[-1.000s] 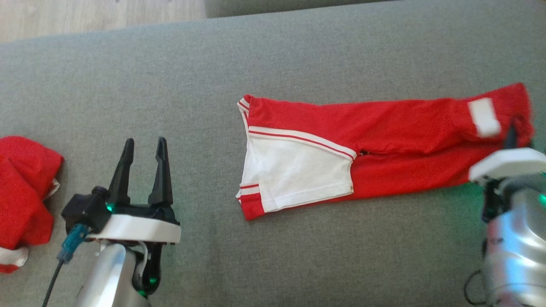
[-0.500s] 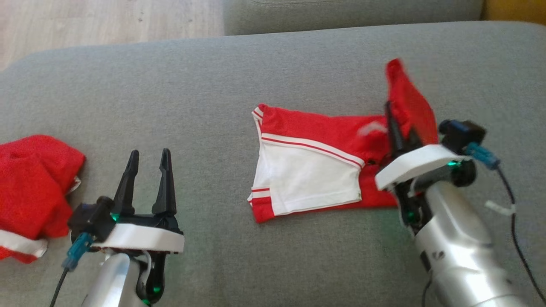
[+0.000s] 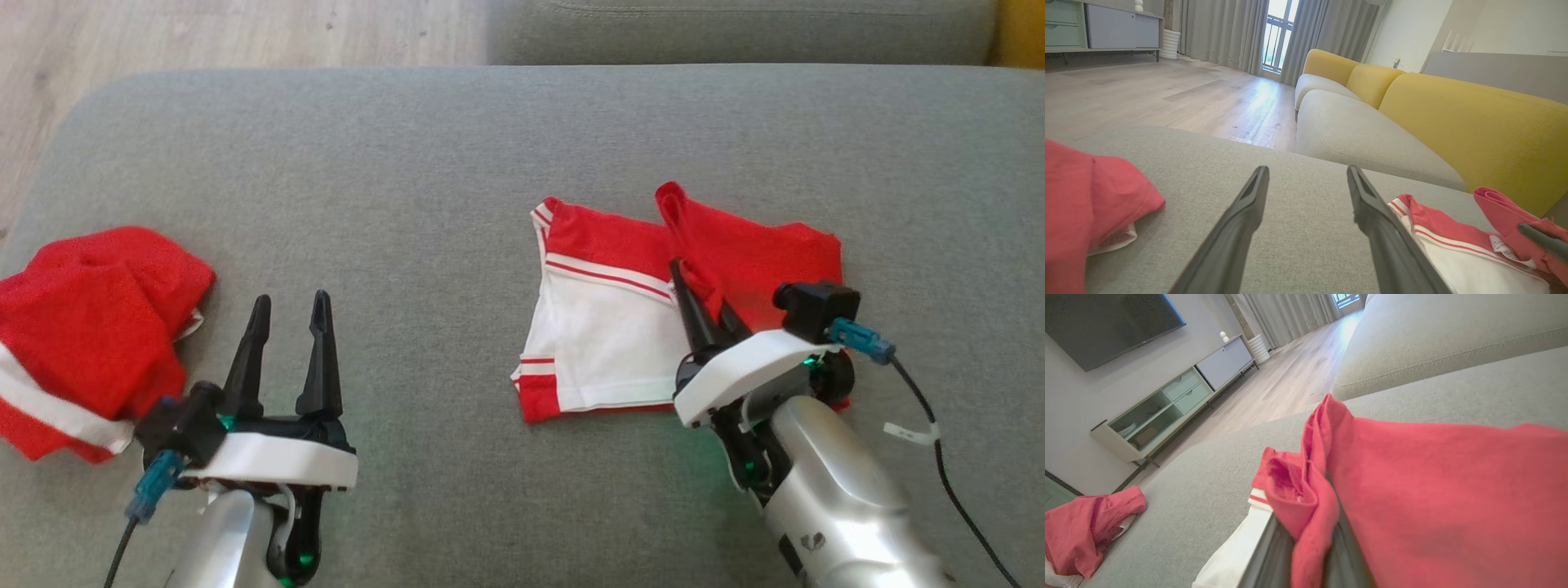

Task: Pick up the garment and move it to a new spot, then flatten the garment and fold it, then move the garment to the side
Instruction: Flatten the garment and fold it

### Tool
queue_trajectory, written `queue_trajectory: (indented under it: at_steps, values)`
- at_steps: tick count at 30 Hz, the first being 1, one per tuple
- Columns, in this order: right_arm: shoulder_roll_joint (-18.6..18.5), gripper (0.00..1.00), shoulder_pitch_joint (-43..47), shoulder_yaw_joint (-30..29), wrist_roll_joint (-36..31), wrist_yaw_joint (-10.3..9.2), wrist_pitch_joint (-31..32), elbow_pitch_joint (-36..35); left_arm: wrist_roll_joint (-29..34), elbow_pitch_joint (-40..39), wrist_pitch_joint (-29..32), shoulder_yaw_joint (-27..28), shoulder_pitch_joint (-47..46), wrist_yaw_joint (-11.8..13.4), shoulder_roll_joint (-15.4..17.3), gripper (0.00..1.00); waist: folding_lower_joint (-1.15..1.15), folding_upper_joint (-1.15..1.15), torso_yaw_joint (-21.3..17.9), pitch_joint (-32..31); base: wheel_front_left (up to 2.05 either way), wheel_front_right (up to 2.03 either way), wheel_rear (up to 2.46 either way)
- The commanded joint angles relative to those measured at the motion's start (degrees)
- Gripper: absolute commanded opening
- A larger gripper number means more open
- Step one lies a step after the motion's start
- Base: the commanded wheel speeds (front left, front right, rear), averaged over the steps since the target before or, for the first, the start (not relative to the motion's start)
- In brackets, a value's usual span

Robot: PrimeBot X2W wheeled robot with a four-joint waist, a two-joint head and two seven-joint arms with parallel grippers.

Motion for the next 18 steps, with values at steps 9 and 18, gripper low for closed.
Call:
queue_trajectory:
  at_steps: [9,18]
  values:
    - [0.4,0.00,-0.9,6.6,4.5,0.39,-0.6,-0.7,0.6,-1.2,-0.5,1.6,-1.6,-0.5,-0.2,1.00,0.00,0.00,2.5,1.0,0.00,0.00,0.00]
    - [0.4,0.00,-2.9,11.5,8.5,0.39,-2.2,2.4,0.5,-0.7,-0.5,1.2,-2.4,-0.7,-0.4,1.00,0.00,0.00,4.6,2.0,0.00,0.00,0.00]
